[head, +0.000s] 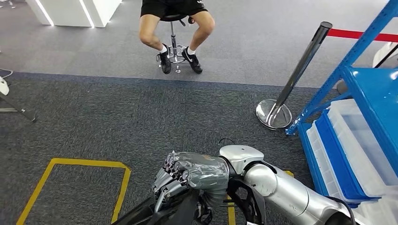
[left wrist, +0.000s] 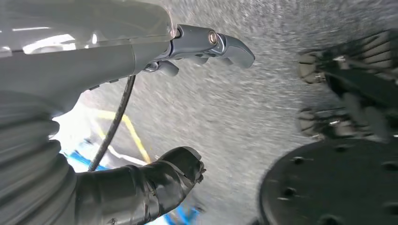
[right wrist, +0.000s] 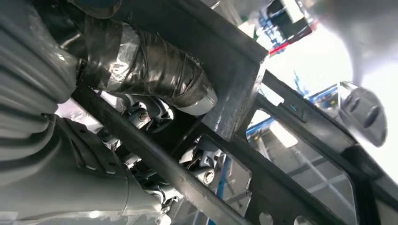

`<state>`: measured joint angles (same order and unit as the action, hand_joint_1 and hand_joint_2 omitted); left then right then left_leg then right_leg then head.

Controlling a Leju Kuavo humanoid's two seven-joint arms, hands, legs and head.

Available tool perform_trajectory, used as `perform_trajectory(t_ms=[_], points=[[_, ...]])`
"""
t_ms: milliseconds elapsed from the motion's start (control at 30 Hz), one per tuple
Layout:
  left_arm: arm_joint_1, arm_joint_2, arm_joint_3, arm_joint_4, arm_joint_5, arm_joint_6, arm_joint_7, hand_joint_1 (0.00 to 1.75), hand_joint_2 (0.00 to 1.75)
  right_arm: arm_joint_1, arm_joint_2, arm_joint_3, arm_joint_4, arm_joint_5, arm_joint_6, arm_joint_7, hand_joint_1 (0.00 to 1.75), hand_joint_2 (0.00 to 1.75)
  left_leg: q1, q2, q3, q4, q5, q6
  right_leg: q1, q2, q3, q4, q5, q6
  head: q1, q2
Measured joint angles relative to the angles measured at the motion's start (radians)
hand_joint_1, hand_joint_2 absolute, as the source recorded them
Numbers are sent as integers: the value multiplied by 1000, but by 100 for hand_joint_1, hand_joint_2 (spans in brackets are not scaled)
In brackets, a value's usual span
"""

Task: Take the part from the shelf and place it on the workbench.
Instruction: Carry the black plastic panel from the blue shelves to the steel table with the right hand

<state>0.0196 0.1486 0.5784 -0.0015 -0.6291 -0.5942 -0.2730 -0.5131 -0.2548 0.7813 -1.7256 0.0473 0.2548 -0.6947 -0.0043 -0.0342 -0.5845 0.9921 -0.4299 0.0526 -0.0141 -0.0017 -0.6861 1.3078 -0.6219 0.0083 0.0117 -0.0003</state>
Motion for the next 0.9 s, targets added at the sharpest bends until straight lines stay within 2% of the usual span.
perform_trajectory(t_ms=[33,67,133,167,200,267,300,333,400,433,467,500,533,567,633,667,700,733,767,800,833,867,900], points=[[0,0,0,0,0,0,0,0,175,0,0,0,2,1,0,0,175,175,1,-16,0,4,-1,-2,-1,2,5,-18,24,1,0,0],[0,0,0,0,0,0,0,0,175,0,0,0,4,2,0,0,175,175,3,-32,0,10,-3,-5,-3,9,27,-70,62,2,0,0],[0,0,0,0,-1,0,0,0,175,0,-2,0,6,3,0,0,175,175,6,-61,-9,28,-11,-15,-12,60,80,-194,121,4,0,0],[0,0,0,0,-1,-1,0,0,175,0,-3,0,8,4,0,0,175,175,7,-73,-17,37,-13,-21,-14,81,93,-231,132,4,0,0],[1,0,0,0,-1,-1,0,0,175,-1,-3,0,9,4,0,0,175,175,9,-85,-25,42,-13,-27,-14,93,97,-244,132,2,0,0],[4,1,0,0,-1,-1,0,0,175,-2,-3,0,10,5,0,0,175,175,13,-107,-35,42,-9,-40,-11,72,96,-248,134,-8,0,0],[7,0,0,0,-1,-1,0,0,175,-3,-3,0,10,5,0,0,175,175,13,-98,-39,46,-12,-45,-10,58,99,-253,135,-15,0,0],[8,0,0,0,-1,-1,0,0,175,-4,-3,0,10,5,0,0,175,175,12,-74,-48,63,-24,-50,-10,44,103,-258,137,-22,0,0],[6,0,0,0,-1,-1,0,0,175,-5,-2,0,10,5,0,0,175,175,11,-5,-91,156,-78,-58,-6,13,110,-267,139,-33,-1,0],[4,0,0,0,-1,-1,0,0,175,-5,-3,0,10,5,0,0,175,175,13,16,-124,223,-112,-61,-3,-3,110,-268,138,-36,-1,0],[2,-1,0,0,-1,-1,0,0,175,-5,-3,0,10,5,0,0,175,175,15,24,-152,281,-135,-63,0,-20,110,-268,136,-37,-1,0],[2,-2,0,0,-1,-1,0,0,175,-4,-3,0,10,5,0,0,175,175,16,27,-167,312,-142,-64,2,-36,110,-268,134,-39,-1,0],[2,-2,0,0,-1,-1,0,0,175,-4,-3,0,11,5,0,0,175,175,17,29,-160,304,-129,-64,3,-51,112,-268,132,-39,-1,0],[3,-3,0,0,-1,-1,0,0,175,-4,-2,0,11,5,0,0,175,175,16,35,-132,255,-99,-61,4,-65,115,-268,130,-38,-1,0],[5,-2,0,0,-1,-1,0,0,175,-5,-2,0,11,5,0,0,175,175,7,77,-53,112,-42,-51,7,-88,123,-269,123,-34,-1,0],[5,-1,0,0,-1,-1,0,0,175,-5,-2,0,11,5,0,0,175,175,1,97,-26,62,-27,-44,8,-98,126,-269,121,-31,-1,0],[5,0,0,0,-1,-1,0,0,175,-5,-2,0,11,5,0,0,175,175,-6,109,-13,36,-24,-39,9,-108,129,-269,118,-27,-1,0],[5,1,0,0,-1,-1,0,0,175,-5,-2,0,11,5,0,0,175,175,-11,106,-14,32,-27,-34,9,-119,131,-271,117,-22,-1,0],[5,1,0,0,-1,-1,0,0,175,-6,-2,0,11,5,0,0,175,175,-11,93,-12,26,-25,-29,9,-128,135,-272,115,-17,-1,0],[7,2,0,0,-1,-1,0,0,175,-7,-2,0,10,5,0,0,175,175,-9,81,-7,19,-22,-25,7,-123,139,-270,111,-11,-1,0],[7,3,0,0,-1,-1,0,0,175,-8,-2,0,10,6,0,0,175,175,-6,70,0,10,-19,-20,5,-102,138,-259,101,-7,-1,0],[7,3,0,0,-1,-1,0,0,175,-9,-1,0,10,5,0,0,175,175,-2,59,8,2,-15,-14,3,-71,127,-227,81,-4,-1,0],[6,3,0,0,-1,-1,0,0,175,-8,-1,0,11,6,0,0,175,175,1,48,12,-2,-12,-9,1,-36,101,-174,54,-2,0,0]])
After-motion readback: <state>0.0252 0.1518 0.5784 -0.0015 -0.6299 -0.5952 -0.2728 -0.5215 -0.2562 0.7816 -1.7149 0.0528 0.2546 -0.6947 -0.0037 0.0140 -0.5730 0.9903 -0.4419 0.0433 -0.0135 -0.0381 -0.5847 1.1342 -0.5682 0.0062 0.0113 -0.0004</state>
